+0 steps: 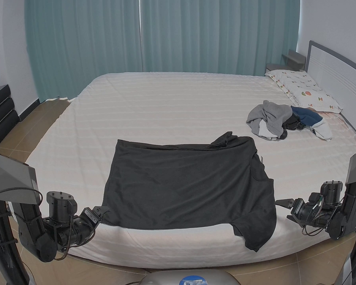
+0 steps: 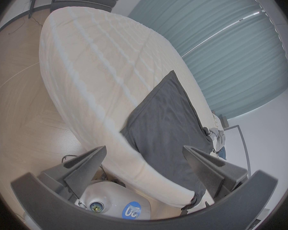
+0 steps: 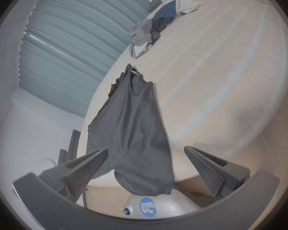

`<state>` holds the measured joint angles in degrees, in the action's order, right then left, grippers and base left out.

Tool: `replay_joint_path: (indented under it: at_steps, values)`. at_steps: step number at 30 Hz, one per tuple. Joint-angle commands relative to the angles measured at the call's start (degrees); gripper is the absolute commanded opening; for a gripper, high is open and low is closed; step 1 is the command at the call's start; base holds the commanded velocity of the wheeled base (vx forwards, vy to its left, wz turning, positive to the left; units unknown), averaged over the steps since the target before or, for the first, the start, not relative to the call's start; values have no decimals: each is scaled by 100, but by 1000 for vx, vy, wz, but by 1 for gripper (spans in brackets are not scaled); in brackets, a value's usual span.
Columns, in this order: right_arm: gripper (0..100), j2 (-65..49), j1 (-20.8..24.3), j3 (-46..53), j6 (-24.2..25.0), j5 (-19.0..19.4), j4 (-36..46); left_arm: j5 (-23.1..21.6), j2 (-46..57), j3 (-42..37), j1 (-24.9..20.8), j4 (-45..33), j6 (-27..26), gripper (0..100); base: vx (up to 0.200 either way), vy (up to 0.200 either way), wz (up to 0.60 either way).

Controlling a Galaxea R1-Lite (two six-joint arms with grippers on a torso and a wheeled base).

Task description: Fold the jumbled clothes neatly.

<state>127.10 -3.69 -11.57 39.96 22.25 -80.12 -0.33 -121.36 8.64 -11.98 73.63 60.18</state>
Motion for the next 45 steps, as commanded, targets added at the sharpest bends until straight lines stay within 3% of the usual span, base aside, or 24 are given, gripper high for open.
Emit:
replay_joint_path:
  at_steps: [1,10,16,24,30,44,45]
  values:
    - [100,192,18,6,-15,-10,-4,7,-169,41,-23,11,-16,100,0,0,0]
    - [100,228,194,-56,-6,-1,-4,121,-898,463,-23,565,-95,100,0,0,0]
    - [100,236,396,-144,-32,-71,14,138,-951,700,-199,600,-657,100,0,0,0]
    - [100,351,589,-750,-50,-80,268,288,-1065,1386,-190,125,-956,100,0,0,0]
    - [100,245,580,-1225,-41,-107,822,323,-1303,1456,-173,11,-956,100,0,0,0]
    - [100,456,624,-1260,-23,-230,796,560,-1610,1975,38,-24,-1053,100,0,0,0]
    - [100,465,624,-1278,-23,-274,813,595,-1619,1975,38,-15,-1053,0,0,0,0]
